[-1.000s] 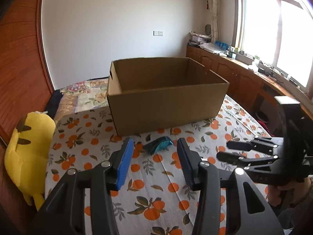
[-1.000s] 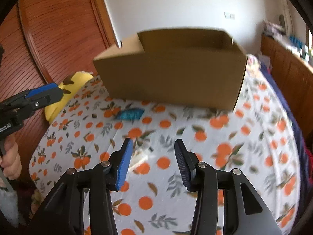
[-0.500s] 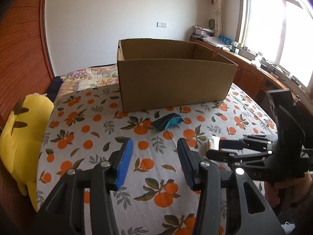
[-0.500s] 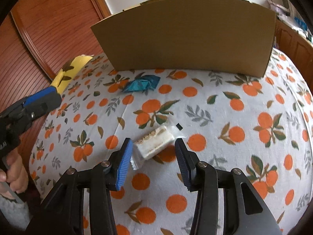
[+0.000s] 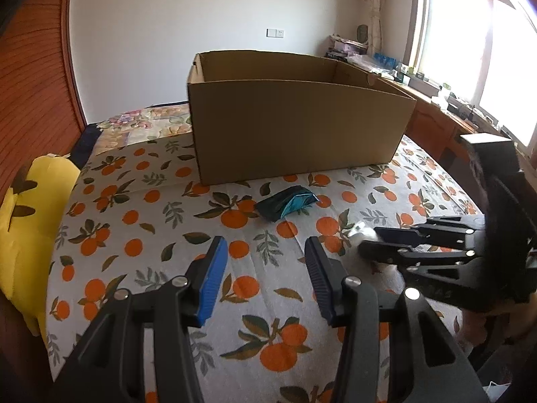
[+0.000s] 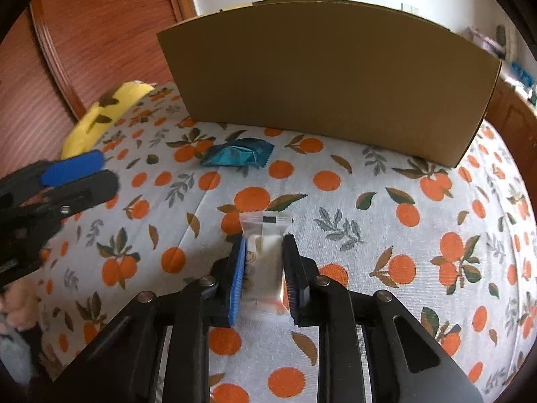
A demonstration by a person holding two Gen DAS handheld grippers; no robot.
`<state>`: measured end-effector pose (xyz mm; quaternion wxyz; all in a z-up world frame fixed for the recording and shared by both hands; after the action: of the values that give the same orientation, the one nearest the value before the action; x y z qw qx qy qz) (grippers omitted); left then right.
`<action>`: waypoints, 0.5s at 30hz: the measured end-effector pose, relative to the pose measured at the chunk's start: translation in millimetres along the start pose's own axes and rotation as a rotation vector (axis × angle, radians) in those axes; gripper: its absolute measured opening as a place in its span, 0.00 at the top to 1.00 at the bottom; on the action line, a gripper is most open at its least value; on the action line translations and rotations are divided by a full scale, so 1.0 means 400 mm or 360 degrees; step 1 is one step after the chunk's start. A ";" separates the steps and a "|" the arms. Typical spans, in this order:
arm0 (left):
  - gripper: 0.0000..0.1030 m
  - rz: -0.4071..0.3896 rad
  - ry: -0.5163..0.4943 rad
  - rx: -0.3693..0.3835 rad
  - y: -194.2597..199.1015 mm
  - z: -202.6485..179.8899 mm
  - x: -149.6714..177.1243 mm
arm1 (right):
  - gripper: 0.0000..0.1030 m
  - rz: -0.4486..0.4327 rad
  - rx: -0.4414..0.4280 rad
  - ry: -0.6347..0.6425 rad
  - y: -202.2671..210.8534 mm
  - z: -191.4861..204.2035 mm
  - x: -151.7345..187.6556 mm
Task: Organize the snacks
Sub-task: 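Close the right tool on the white cake packet while the left tool grasps the teal packet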
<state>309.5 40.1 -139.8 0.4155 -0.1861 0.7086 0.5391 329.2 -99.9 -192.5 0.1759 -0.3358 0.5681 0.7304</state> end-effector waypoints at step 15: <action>0.47 0.0111 -0.0251 0.0044 -0.162 -0.051 -0.060 | 0.81 -0.0023 0.0069 0.0158 0.034 -0.092 0.012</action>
<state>361.7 -5.8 -159.0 0.4535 -0.1124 0.6871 0.5564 327.8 -139.3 -190.9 0.1601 -0.3718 0.5893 0.6992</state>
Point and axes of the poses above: each gripper's, at about its wrist camera, not at the fingertips, and y roughly against the way its jaws point, z to its left, x to its underside, the point moved 1 cm from there along -y, roughly the way its jaws point, and after that the axes turned 6 degrees about -z, right-handed, at the moved point
